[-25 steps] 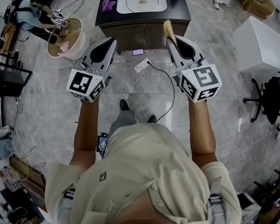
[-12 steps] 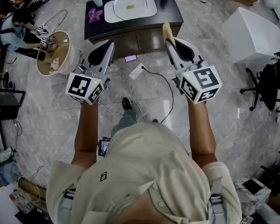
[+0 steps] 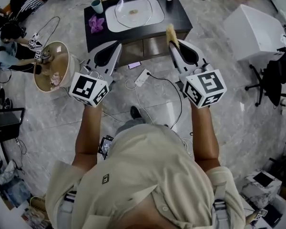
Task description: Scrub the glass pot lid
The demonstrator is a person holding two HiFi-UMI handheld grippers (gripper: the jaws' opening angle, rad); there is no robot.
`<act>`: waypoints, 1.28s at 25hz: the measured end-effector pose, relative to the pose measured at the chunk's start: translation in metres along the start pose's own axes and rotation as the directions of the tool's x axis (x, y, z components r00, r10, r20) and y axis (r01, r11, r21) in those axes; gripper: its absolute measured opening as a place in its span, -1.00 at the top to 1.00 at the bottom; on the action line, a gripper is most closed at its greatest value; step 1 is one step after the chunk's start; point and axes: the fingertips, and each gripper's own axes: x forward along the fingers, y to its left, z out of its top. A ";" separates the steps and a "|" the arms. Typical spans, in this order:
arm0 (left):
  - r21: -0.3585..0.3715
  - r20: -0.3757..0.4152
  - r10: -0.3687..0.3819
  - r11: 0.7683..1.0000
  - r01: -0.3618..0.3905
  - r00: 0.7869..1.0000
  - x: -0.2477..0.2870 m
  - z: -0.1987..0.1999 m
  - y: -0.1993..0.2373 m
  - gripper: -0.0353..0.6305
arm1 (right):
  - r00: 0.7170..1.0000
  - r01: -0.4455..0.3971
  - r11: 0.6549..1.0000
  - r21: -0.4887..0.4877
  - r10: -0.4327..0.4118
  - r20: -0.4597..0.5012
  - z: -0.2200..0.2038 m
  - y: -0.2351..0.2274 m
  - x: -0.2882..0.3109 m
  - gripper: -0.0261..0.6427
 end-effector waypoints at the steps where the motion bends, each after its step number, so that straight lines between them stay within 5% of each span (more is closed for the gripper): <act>1: 0.000 0.001 -0.008 1.000 0.008 1.000 0.000 -0.002 0.010 0.85 | 1.000 0.008 1.000 0.001 -0.008 0.001 0.000 0.002 0.010 0.79; 18: -0.070 0.050 0.011 0.998 -0.008 0.999 -0.031 -0.020 0.106 0.85 | 0.999 -0.006 0.998 -0.055 0.003 -0.054 0.012 0.050 0.102 0.79; 32: -0.062 0.004 0.202 0.977 -0.202 0.979 -0.012 -0.030 0.166 0.85 | 0.986 -0.163 0.986 -0.041 0.161 -0.030 0.024 0.004 0.189 0.79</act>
